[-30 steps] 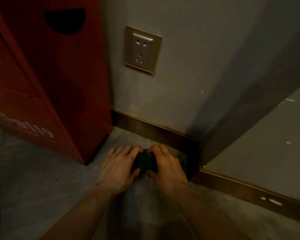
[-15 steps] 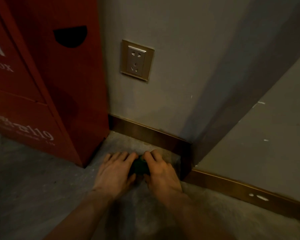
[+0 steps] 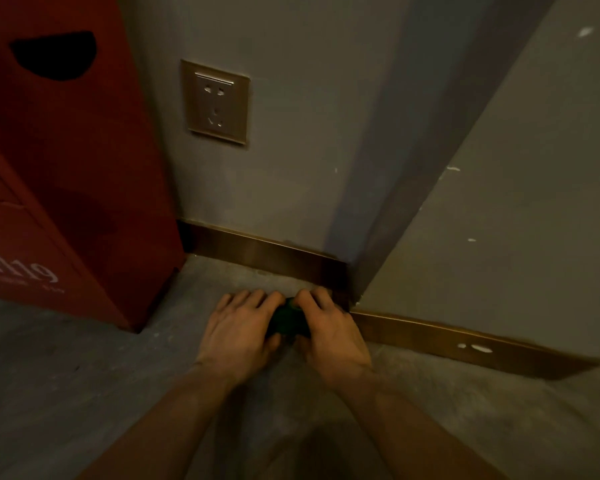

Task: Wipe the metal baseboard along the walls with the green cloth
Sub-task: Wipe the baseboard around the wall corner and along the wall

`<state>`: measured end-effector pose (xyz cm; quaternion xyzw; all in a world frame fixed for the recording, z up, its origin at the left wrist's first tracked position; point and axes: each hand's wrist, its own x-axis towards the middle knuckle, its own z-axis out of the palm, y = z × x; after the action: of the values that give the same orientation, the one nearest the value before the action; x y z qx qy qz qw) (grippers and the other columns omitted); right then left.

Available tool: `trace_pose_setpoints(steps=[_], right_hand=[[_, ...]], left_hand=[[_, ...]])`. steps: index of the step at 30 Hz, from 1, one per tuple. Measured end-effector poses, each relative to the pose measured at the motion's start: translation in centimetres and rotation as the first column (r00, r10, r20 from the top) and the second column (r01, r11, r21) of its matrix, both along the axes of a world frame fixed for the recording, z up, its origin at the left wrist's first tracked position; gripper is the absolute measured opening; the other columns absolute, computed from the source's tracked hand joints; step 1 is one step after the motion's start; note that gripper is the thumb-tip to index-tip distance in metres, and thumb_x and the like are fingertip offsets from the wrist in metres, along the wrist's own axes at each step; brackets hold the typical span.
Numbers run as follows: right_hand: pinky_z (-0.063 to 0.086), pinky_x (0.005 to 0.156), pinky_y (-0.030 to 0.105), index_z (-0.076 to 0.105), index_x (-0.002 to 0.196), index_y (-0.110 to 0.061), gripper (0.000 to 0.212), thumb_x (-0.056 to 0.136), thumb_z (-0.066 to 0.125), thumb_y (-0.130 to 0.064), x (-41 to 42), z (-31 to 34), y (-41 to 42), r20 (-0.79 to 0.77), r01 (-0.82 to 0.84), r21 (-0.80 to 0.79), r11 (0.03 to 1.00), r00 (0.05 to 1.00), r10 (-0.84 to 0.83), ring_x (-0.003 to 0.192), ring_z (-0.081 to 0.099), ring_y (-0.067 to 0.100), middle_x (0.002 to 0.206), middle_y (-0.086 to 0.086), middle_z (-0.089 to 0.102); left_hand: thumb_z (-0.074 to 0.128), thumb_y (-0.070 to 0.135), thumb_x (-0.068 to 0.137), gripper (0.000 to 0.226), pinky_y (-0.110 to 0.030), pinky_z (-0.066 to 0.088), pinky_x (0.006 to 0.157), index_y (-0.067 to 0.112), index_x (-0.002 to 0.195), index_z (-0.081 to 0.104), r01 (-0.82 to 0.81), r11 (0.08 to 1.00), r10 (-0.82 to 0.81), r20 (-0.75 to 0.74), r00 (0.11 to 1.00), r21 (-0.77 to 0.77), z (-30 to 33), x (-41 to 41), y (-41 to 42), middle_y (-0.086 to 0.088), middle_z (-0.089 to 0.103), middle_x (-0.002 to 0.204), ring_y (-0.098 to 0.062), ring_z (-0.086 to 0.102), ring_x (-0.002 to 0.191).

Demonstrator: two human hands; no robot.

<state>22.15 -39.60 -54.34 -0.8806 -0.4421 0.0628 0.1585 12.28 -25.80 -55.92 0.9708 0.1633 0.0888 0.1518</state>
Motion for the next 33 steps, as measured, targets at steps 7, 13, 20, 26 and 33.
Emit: trace_pose_setpoints(steps=[7,13,20,26,33], right_hand=[[0.048,0.085,0.039,0.041,0.124,-0.028,0.054,0.08,0.069,-0.014,1.0,-0.9,-4.3,-0.023,0.091,-0.002,0.996,0.996,-0.091,0.105,0.058,0.03,0.127,0.0,0.045],[0.051,0.081,0.041,0.044,0.124,-0.028,0.054,0.079,0.07,-0.016,1.4,-1.5,-8.7,-0.055,0.152,0.0,0.988,0.987,-0.152,0.105,0.059,0.029,0.128,-0.001,0.046],[0.051,0.07,0.042,0.042,0.118,-0.031,0.049,0.079,0.066,-0.014,1.8,-1.8,-12.9,-0.059,0.259,0.031,0.965,0.965,-0.257,0.09,0.062,0.03,0.115,-0.003,0.046],[0.054,0.079,0.038,0.046,0.118,-0.031,0.048,0.079,0.068,-0.014,2.2,-2.6,-17.0,-0.109,0.377,0.077,0.923,0.923,-0.368,0.096,0.06,0.02,0.118,-0.008,0.045],[0.052,0.086,0.018,0.058,0.115,-0.036,0.05,0.076,0.078,-0.012,3.2,-3.5,-21.3,-0.339,0.57,0.211,0.794,0.805,-0.487,0.101,0.057,0.0,0.113,-0.021,0.052]], left_hand=[[0.061,0.048,0.088,0.051,-0.042,0.032,0.11,0.037,0.134,0.042,0.079,0.996,-0.08,-0.032,0.996,-0.03,-0.8,2.2,-3.3,0.006,0.054,0.133,-0.019,0.048,0.125],[0.059,0.049,0.087,0.051,-0.039,0.033,0.107,0.038,0.133,0.041,0.175,0.984,-0.176,-0.061,0.983,-0.014,-1.7,4.0,-6.8,0.006,0.055,0.13,-0.019,0.05,0.122],[0.062,0.048,0.082,0.051,-0.041,0.04,0.1,0.037,0.128,0.042,0.25,0.967,-0.253,-0.088,0.964,-0.038,-1.9,6.2,-10.6,0.004,0.058,0.122,-0.022,0.056,0.114],[0.064,0.048,0.081,0.048,-0.039,0.046,0.088,0.04,0.122,0.041,0.284,0.952,-0.292,-0.06,0.955,-0.115,-3.1,7.5,-14.5,0.008,0.056,0.111,-0.019,0.056,0.106],[0.059,0.054,0.079,0.043,-0.038,0.047,0.082,0.041,0.117,0.044,0.411,0.902,-0.419,-0.036,0.907,-0.135,-3.8,10.2,-17.1,0.009,0.058,0.105,-0.019,0.059,0.099]])
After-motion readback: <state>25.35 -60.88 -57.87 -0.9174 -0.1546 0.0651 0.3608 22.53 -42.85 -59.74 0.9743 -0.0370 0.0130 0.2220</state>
